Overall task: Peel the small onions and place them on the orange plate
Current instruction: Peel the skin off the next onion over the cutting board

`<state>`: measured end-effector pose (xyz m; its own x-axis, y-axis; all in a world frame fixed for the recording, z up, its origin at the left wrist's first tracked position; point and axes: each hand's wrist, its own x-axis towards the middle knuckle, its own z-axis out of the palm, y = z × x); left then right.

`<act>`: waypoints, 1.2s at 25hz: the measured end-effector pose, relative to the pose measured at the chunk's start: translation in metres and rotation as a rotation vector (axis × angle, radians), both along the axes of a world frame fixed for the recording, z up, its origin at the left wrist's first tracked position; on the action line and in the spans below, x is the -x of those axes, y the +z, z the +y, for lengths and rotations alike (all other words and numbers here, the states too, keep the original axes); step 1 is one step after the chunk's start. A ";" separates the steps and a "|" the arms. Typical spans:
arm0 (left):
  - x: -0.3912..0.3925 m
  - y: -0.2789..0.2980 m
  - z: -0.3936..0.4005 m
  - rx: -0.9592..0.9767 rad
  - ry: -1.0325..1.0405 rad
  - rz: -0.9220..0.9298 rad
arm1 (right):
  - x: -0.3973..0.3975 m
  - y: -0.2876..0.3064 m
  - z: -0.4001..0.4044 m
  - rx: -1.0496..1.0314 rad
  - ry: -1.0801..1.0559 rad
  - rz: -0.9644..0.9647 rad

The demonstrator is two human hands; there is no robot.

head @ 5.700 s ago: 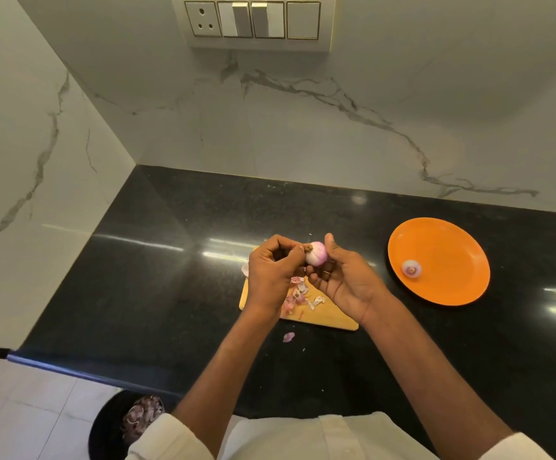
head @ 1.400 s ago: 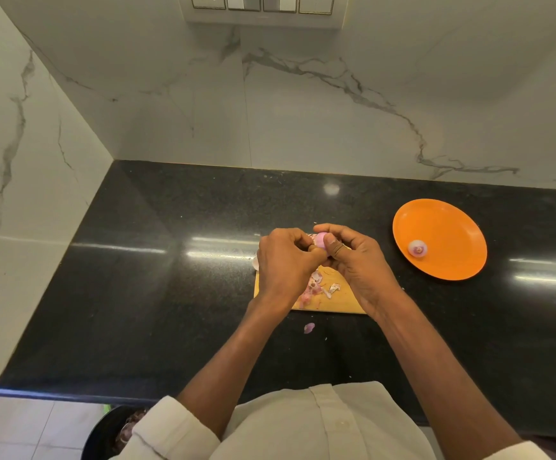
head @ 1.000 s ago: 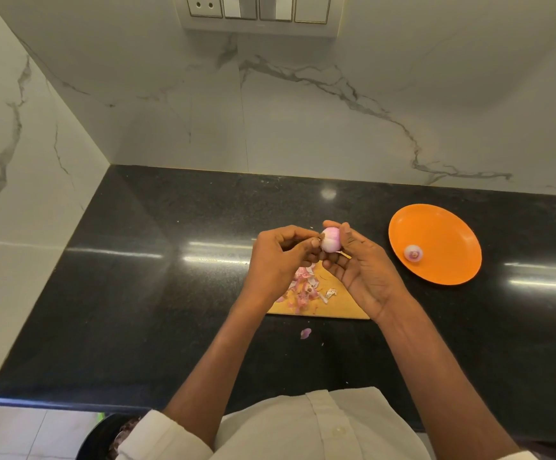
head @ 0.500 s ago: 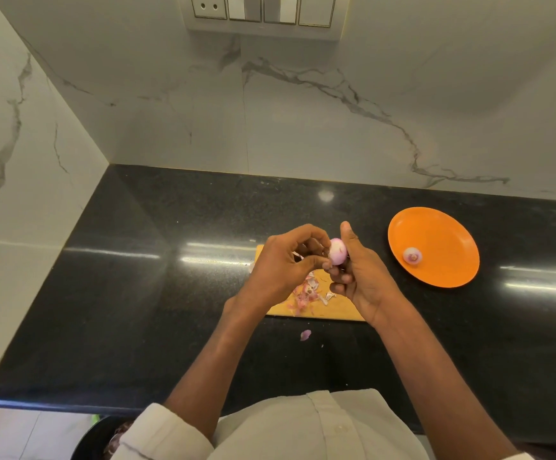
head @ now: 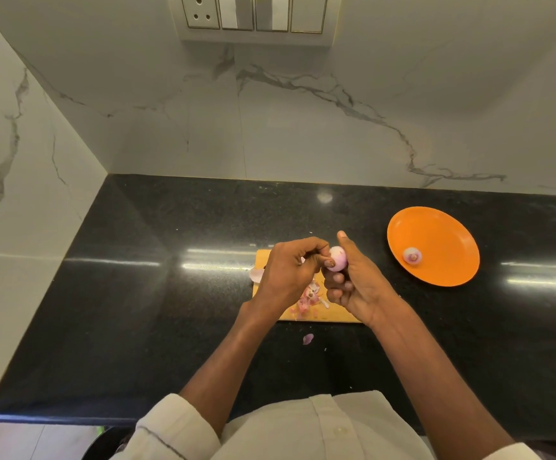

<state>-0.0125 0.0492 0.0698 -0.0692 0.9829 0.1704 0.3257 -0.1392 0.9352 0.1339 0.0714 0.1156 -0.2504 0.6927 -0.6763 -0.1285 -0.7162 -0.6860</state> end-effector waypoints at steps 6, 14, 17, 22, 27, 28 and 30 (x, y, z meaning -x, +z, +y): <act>0.004 0.014 -0.004 0.096 0.005 -0.207 | 0.000 0.005 0.003 -0.132 -0.041 -0.094; -0.002 0.026 -0.008 0.083 0.116 0.158 | 0.010 0.007 0.000 -0.494 0.003 -0.431; -0.002 0.027 -0.007 0.104 0.130 0.178 | 0.006 0.010 0.001 -0.478 0.030 -0.395; -0.005 0.032 -0.005 0.176 0.100 -0.064 | 0.003 0.007 0.001 -0.446 0.064 -0.317; 0.001 0.035 -0.008 0.373 0.103 -0.509 | 0.000 0.003 -0.002 -0.335 -0.058 -0.037; 0.003 0.034 -0.010 0.376 0.092 -0.547 | -0.002 0.003 -0.001 -0.323 -0.076 -0.025; 0.003 0.033 -0.013 0.328 0.068 -0.514 | -0.005 0.005 0.000 -0.317 -0.094 -0.054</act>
<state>-0.0160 0.0361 0.1025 -0.1262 0.9690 -0.2125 -0.1801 0.1883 0.9655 0.1385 0.0716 0.1206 -0.1451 0.8891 -0.4341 -0.1419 -0.4529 -0.8802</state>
